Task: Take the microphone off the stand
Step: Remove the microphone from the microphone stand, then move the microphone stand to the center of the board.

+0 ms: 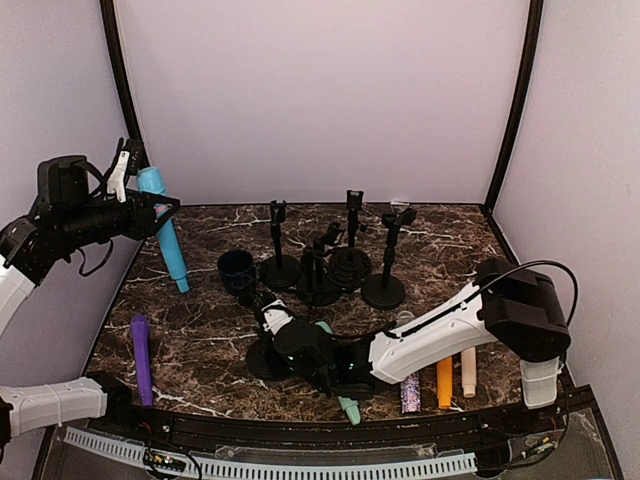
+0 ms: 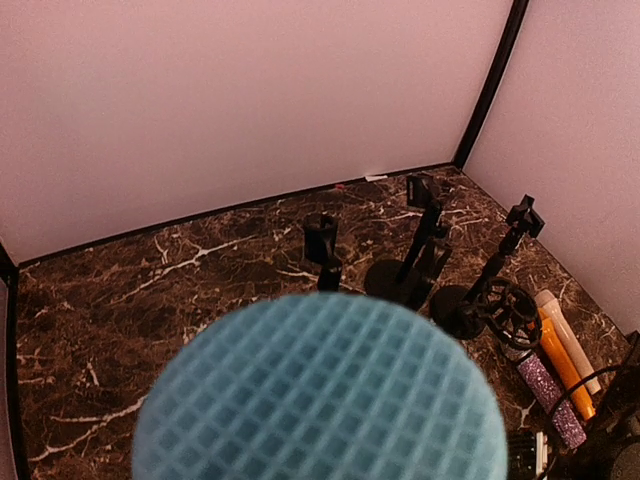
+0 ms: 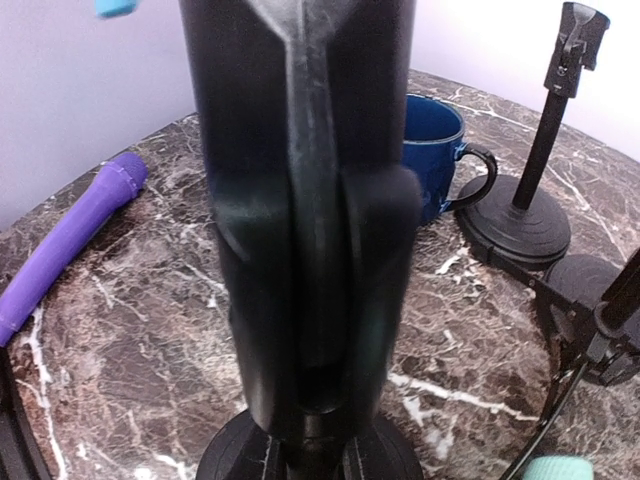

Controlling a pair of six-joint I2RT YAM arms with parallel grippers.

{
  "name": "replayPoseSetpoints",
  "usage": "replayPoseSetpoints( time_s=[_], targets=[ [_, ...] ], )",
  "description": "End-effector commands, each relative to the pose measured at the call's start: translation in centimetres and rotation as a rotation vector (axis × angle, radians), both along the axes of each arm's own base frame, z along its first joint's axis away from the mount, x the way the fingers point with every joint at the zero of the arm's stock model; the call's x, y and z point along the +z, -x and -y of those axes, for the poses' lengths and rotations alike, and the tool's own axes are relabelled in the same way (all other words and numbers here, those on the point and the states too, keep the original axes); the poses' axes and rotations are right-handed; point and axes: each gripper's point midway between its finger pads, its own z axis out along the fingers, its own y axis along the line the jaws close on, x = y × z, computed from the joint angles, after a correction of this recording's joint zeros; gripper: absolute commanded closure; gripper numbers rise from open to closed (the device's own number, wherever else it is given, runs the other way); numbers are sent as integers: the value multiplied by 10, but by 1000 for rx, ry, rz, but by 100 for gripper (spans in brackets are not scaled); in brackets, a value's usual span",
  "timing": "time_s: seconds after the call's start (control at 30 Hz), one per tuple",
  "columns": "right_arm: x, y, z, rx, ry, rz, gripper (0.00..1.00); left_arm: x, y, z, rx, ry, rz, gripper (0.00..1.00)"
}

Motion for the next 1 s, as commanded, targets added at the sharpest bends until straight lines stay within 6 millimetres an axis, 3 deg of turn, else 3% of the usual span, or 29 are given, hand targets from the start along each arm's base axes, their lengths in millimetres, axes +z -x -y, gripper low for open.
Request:
replayPoseSetpoints(
  time_s=[0.0,0.13,0.47,0.67,0.97],
  targets=[
    [27,-31,3,-34,-19,94,100,-57,25,-23,107,-21,-229,100],
    [34,-49,-1,-35,-39,122,100,-112,44,-26,135,-13,-417,100],
    [39,-78,-11,-1,-101,127,100,-202,66,-25,188,-5,-747,100],
    [36,-87,-16,6,-105,126,100,-234,64,-48,370,-81,-856,100],
    [24,-81,-19,34,-108,81,100,-290,70,-51,522,-72,-1069,100]
  ],
)
